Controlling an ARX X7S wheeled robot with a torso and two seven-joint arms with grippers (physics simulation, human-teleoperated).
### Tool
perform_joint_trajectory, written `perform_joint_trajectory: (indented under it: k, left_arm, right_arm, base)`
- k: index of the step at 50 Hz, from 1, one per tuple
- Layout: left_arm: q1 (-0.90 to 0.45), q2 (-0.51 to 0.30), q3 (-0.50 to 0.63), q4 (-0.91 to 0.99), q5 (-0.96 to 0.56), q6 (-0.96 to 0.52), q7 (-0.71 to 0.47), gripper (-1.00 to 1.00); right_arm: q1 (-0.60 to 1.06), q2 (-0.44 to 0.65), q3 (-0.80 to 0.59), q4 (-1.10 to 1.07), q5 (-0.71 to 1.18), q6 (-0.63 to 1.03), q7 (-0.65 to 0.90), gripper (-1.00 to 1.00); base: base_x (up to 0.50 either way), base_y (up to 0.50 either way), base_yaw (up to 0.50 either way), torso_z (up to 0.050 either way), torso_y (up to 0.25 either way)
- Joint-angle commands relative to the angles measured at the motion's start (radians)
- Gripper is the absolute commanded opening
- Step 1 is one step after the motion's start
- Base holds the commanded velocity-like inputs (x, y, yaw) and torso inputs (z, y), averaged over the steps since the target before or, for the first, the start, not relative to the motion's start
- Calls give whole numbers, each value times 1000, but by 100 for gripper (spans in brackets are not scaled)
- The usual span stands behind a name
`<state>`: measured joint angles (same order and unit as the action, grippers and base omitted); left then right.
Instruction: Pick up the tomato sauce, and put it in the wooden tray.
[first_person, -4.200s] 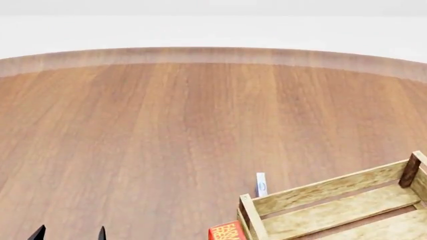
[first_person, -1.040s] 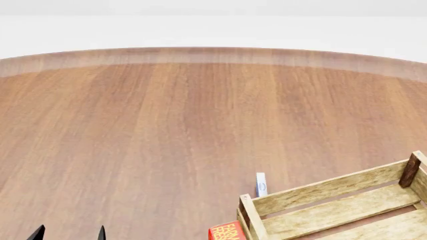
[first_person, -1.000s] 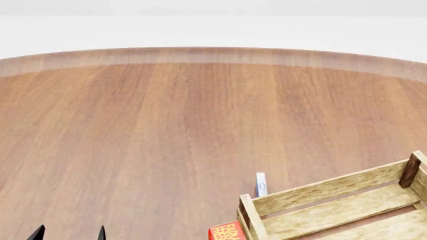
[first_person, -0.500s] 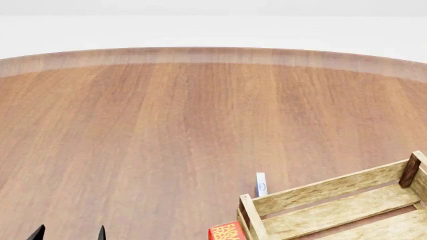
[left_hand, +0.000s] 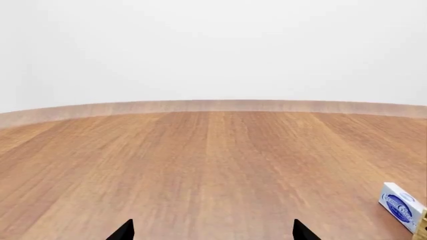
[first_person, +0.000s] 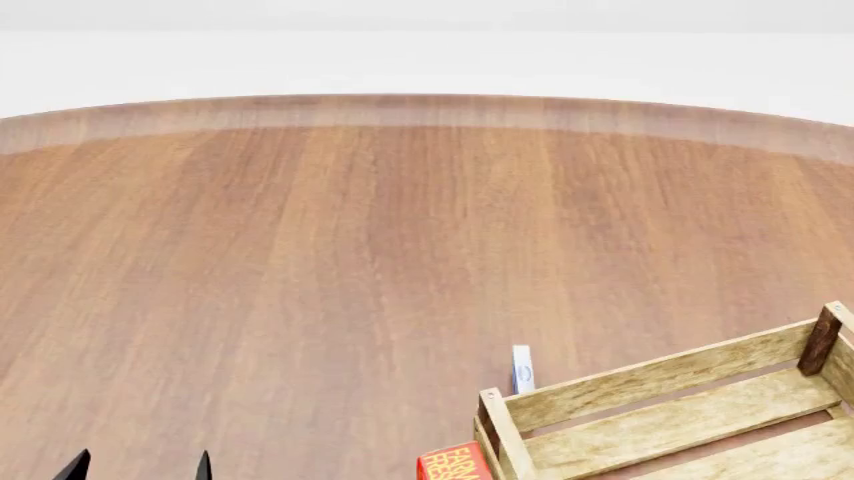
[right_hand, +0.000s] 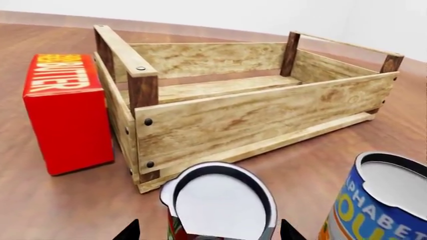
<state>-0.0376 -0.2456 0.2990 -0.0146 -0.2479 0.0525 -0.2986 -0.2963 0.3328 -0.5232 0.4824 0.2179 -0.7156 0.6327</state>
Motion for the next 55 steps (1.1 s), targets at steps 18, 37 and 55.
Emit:
perform_joint_trajectory:
  k: [18, 37, 55]
  left_arm:
    - [-2, -8, 11, 1, -8, 2, -10, 100]
    - [-5, -12, 18, -4, -13, 6, -14, 100]
    - [-7, -17, 22, -6, -19, 9, -19, 100]
  right_arm:
    - [5, -4, 3, 13, 9, -6, 3, -100]
    - [-166, 102, 35, -332, -111, -7, 113, -100]
    - [-351, 164, 116, -576, -267, -83, 224, -100]
  base:
    - [0, 0, 0, 0, 0]
    - [0, 0, 0, 0, 0]
    - [0, 0, 0, 0, 0]
